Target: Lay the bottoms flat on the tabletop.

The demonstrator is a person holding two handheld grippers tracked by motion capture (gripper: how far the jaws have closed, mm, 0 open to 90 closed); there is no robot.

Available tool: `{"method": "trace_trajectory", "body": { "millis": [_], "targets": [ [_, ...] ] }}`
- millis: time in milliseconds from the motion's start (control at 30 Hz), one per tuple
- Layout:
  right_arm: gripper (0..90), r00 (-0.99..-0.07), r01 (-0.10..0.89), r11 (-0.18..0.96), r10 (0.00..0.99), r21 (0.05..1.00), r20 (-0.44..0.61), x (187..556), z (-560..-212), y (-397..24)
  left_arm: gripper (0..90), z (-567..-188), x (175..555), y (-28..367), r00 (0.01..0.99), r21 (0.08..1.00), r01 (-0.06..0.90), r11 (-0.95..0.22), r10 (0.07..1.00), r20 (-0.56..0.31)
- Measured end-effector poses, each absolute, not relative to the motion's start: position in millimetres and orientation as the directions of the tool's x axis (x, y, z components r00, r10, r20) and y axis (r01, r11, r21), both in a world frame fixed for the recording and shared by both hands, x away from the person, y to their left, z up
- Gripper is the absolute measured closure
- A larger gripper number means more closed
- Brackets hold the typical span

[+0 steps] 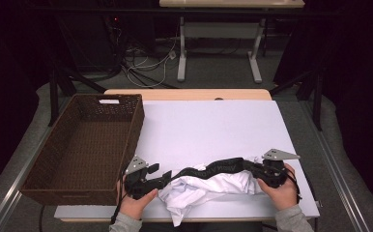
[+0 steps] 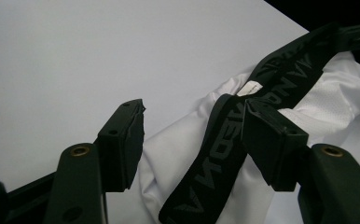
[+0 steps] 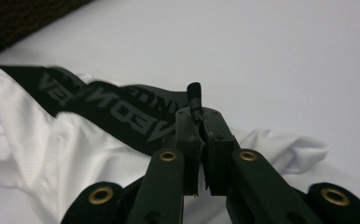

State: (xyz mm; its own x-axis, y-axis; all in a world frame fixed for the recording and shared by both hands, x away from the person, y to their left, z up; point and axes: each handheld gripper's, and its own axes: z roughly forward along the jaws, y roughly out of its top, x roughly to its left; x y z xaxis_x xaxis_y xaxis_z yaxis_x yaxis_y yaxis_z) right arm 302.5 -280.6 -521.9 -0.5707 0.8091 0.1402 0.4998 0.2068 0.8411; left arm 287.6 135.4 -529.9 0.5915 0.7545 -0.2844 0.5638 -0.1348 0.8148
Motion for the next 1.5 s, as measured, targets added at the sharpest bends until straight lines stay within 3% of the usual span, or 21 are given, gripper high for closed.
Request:
{"method": "trace_trajectory", "body": {
  "millis": [233,400,700,933,1333,1500],
  "targets": [
    [86.6,-0.553,0.410,0.150,0.825,0.900,0.115,285.4,-500.7,-300.3,42.9,-531.4,292.6,131.7,0.596,0.812,0.567,-0.140,0.749,-0.288],
    [86.7,-0.536,0.388,0.122,0.836,0.913,0.116,277.8,-498.3,-313.1,50.2,-536.9,298.4,126.6,0.591,0.798,0.581,-0.162,0.757,-0.277],
    [86.6,-0.510,0.407,0.110,0.851,0.907,0.126,269.9,-505.7,-324.2,57.9,-562.4,310.8,121.3,0.557,0.728,0.661,-0.179,0.767,-0.317],
    [86.6,-0.503,0.420,0.118,0.855,0.900,0.123,266.8,-514.2,-326.5,67.4,-565.7,306.8,112.8,0.584,0.724,0.654,-0.219,0.754,-0.301],
    [86.6,-0.496,0.441,0.111,0.857,0.891,0.139,265.7,-525.1,-328.5,64.5,-568.1,307.0,102.5,0.608,0.727,0.642,-0.244,0.740,-0.289],
    [86.6,-0.494,0.449,0.119,0.859,0.886,0.135,266.2,-525.7,-328.4,76.2,-566.8,308.2,101.7,0.606,0.711,0.654,-0.256,0.741,-0.290]
  ]
}}
